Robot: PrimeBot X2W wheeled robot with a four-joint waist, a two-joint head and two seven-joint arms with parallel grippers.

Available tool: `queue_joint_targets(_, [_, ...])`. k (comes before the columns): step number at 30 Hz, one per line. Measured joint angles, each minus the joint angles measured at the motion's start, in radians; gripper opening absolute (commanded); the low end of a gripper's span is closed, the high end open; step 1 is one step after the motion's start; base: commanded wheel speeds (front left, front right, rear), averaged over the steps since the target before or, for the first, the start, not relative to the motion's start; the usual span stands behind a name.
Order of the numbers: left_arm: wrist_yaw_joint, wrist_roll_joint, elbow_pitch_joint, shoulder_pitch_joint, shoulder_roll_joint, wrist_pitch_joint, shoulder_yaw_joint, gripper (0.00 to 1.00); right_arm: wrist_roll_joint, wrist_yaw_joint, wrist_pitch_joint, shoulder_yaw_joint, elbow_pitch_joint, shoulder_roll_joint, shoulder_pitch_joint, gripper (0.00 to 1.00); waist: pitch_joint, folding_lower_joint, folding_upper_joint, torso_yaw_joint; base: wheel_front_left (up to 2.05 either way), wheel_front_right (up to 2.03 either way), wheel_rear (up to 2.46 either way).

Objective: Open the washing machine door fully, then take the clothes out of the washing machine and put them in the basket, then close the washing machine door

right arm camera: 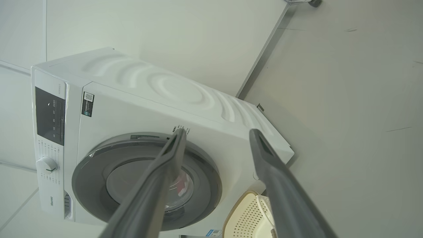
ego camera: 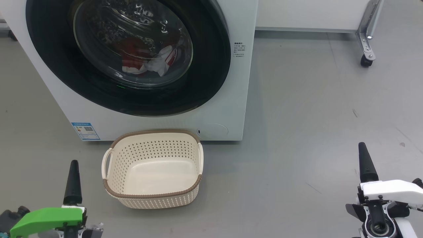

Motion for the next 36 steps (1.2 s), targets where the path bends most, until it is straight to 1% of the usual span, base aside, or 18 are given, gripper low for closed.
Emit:
queue_joint_targets(5, [0.000,0.110,-0.025,-0.007,0.000,-0.010,0.001,1.00,-0.077,-0.001,-0.014,0.022,-0.017,-0.008,-0.009,1.00,0.000,0.0000,0.0000,0.001,0.00,0.00,0.00])
queue_joint_targets(6, [0.000,0.132,-0.027,-0.008,0.000,-0.011,0.001,1.00,-0.096,-0.008,-0.016,0.026,-0.020,-0.010,-0.012,1.00,0.001,0.0000,0.0000,0.001,0.00,0.00,0.00])
queue_joint_targets(10, [0.000,0.247,-0.047,-0.013,0.005,-0.025,-0.004,1.00,-0.192,-0.010,-0.026,0.055,-0.034,-0.036,-0.018,1.00,0.001,0.0000,0.0000,0.002,0.00,0.00,0.00])
queue_joint_targets(12, [0.000,0.296,-0.054,-0.013,0.006,-0.029,-0.008,1.00,-0.229,-0.016,-0.033,0.064,-0.037,-0.040,-0.018,1.00,0.002,0.0000,0.0000,0.002,0.00,0.00,0.00])
queue_joint_targets(17, [0.001,0.412,-0.055,-0.013,0.006,-0.041,-0.040,1.00,-0.314,-0.026,-0.047,0.096,-0.045,-0.041,-0.020,1.00,0.003,0.0000,0.0000,0.002,0.00,0.00,0.00])
queue_joint_targets(24, [0.017,0.558,-0.057,-0.013,0.004,-0.060,-0.070,1.00,-0.430,-0.050,-0.068,0.132,-0.046,-0.048,-0.023,1.00,0.006,0.0000,0.0000,0.001,0.00,0.00,0.00])
queue_joint_targets(26, [0.031,0.603,-0.057,-0.013,0.005,-0.064,-0.071,1.00,-0.477,-0.053,-0.072,0.147,-0.045,-0.060,-0.024,1.00,0.007,0.0000,0.0000,0.000,0.00,0.00,0.00])
queue_joint_targets(27, [0.032,0.626,-0.057,-0.013,0.005,-0.068,-0.073,1.00,-0.488,-0.061,-0.077,0.150,-0.045,-0.061,-0.025,1.00,0.008,0.0000,0.0000,0.000,0.00,0.00,0.00])
queue_joint_targets(28, [0.037,0.651,-0.058,-0.013,0.005,-0.072,-0.076,1.00,-0.496,-0.061,-0.077,0.153,-0.044,-0.061,-0.025,1.00,0.008,0.0000,0.0000,0.000,0.00,0.00,0.00])
queue_joint_targets(29, [0.037,0.651,-0.058,-0.013,0.005,-0.072,-0.076,1.00,-0.496,-0.061,-0.077,0.153,-0.044,-0.061,-0.025,1.00,0.008,0.0000,0.0000,0.000,0.00,0.00,0.00])
queue_joint_targets(30, [0.044,0.700,-0.057,-0.013,0.005,-0.073,-0.085,1.00,-0.528,-0.068,-0.084,0.164,-0.044,-0.060,-0.027,1.00,0.009,0.0000,0.0000,0.000,0.00,0.00,0.00])
queue_joint_targets(33, [0.050,0.774,-0.055,-0.013,0.006,-0.081,-0.102,1.00,-0.555,-0.071,-0.086,0.178,-0.042,-0.058,-0.031,1.00,0.010,0.0000,0.0000,-0.001,0.00,0.00,0.00])
queue_joint_targets(36, [0.064,0.849,-0.052,-0.013,0.010,-0.092,-0.113,1.00,-0.606,-0.083,-0.095,0.191,-0.041,-0.059,-0.041,1.00,0.011,0.0000,0.0000,-0.002,0.00,0.00,0.00])
